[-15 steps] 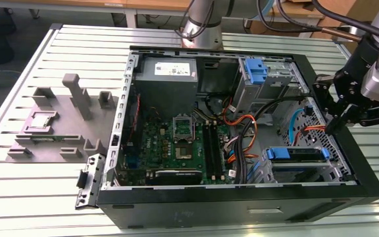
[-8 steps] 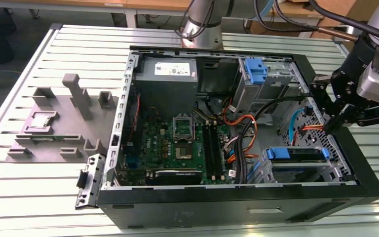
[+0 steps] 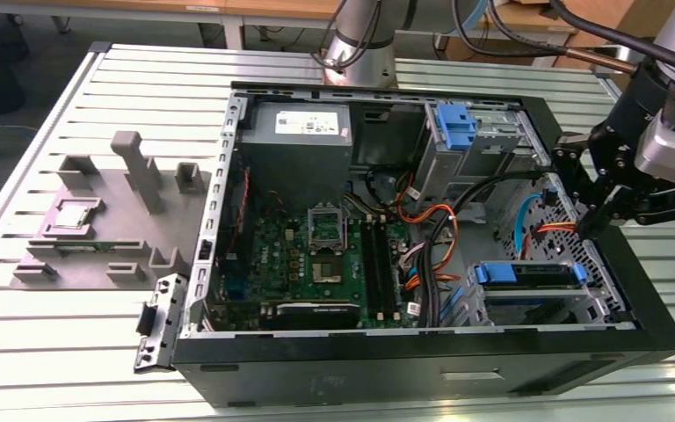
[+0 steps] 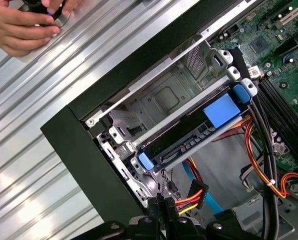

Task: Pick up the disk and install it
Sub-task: 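Insert the first disk wire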

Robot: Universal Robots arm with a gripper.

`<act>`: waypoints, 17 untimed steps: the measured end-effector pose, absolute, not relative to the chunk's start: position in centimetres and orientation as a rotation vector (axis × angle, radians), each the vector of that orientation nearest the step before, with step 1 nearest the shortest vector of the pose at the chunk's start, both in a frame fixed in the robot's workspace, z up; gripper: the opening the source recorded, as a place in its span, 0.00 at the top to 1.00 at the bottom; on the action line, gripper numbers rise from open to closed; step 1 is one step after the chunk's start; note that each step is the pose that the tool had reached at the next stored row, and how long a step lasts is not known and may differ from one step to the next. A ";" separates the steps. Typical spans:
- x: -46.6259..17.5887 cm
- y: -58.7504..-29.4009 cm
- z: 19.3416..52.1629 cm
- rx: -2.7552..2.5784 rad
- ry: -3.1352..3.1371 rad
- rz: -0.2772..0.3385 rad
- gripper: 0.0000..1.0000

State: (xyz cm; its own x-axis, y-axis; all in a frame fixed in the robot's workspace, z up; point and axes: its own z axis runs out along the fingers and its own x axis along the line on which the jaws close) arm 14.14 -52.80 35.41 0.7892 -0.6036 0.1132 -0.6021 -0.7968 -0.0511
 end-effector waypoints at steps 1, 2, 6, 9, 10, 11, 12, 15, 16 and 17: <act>14.1 -52.8 35.4 -2.957 1.006 -0.194 0.83; 14.1 -52.8 35.4 -2.950 1.029 -0.194 0.83; 14.1 -52.8 35.4 -2.916 1.135 -0.195 0.83; 14.0 -52.8 35.4 -2.900 1.183 -0.196 0.83; 13.8 -52.8 35.4 -2.899 1.185 -0.195 0.83; 13.7 -52.8 35.4 -2.898 1.186 -0.195 0.83; 13.7 -52.8 35.4 -2.898 1.186 -0.195 0.83; 13.7 -52.8 35.4 -2.898 1.187 -0.195 0.83; 13.7 -52.8 35.4 -2.898 1.187 -0.195 0.83; 13.7 -52.8 35.4 -2.898 1.187 -0.195 0.83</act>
